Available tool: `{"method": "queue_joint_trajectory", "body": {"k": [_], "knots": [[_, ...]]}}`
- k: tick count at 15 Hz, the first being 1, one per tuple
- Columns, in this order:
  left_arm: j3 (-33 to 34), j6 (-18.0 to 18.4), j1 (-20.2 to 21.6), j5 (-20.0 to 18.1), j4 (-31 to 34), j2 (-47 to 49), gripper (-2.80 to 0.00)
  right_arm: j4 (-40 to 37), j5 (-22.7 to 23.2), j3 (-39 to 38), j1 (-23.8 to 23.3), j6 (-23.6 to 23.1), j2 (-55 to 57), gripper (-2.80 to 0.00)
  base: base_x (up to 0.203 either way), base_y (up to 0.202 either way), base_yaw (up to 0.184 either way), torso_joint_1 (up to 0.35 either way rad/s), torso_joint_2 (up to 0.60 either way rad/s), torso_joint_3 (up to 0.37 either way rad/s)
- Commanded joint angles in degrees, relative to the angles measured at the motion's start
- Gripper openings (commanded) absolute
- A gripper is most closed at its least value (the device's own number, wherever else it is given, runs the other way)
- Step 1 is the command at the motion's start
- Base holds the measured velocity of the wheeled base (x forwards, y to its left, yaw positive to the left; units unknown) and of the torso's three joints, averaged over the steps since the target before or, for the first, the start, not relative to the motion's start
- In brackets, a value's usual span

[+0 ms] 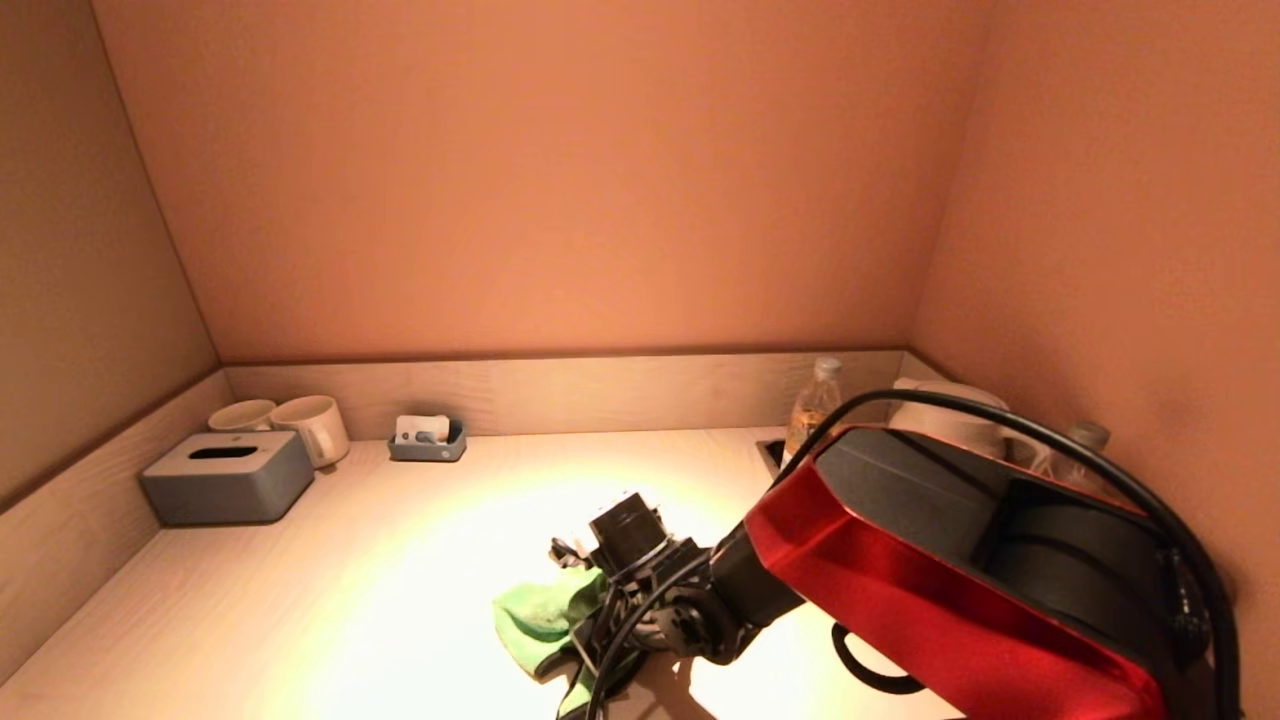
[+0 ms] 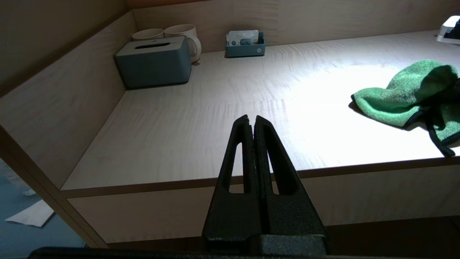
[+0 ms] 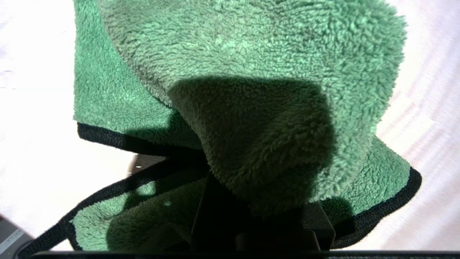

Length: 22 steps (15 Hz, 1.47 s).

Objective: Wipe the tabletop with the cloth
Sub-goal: Sweep the stains on the table

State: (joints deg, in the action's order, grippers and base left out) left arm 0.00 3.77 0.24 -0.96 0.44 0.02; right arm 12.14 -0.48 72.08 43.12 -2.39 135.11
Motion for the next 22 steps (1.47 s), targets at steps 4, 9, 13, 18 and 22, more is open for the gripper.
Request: {"method": "queue_joint_trajectory", "body": {"k": [4, 9, 13, 18, 22], "knots": [[0.0, 0.0, 0.0, 0.0, 0.0, 0.0, -2.80, 2.3, 0.0, 6.5, 5.1, -0.2, 2.9, -2.80, 0.000, 0.000, 0.000, 0.000, 0.00, 0.000], [0.0, 0.0, 0.0, 0.0, 0.0, 0.0, -2.80, 0.2, -0.6, 19.1, 5.6, -0.3, 10.4, -2.80, 0.000, 0.000, 0.000, 0.000, 0.00, 0.000], [0.0, 0.0, 0.0, 0.0, 0.0, 0.0, -2.80, -4.4, -1.9, 28.0, 4.7, -0.3, 14.3, -2.80, 0.000, 0.000, 0.000, 0.000, 0.00, 0.000], [0.0, 0.0, 0.0, 0.0, 0.0, 0.0, -2.80, -5.9, -4.2, 30.1, -1.9, 0.0, 14.9, -2.80, 0.000, 0.000, 0.000, 0.000, 0.00, 0.000], [0.0, 0.0, 0.0, 0.0, 0.0, 0.0, -2.80, -5.5, -4.2, 24.0, -5.9, 0.1, 11.4, -2.80, 0.000, 0.000, 0.000, 0.000, 0.00, 0.000]]}}
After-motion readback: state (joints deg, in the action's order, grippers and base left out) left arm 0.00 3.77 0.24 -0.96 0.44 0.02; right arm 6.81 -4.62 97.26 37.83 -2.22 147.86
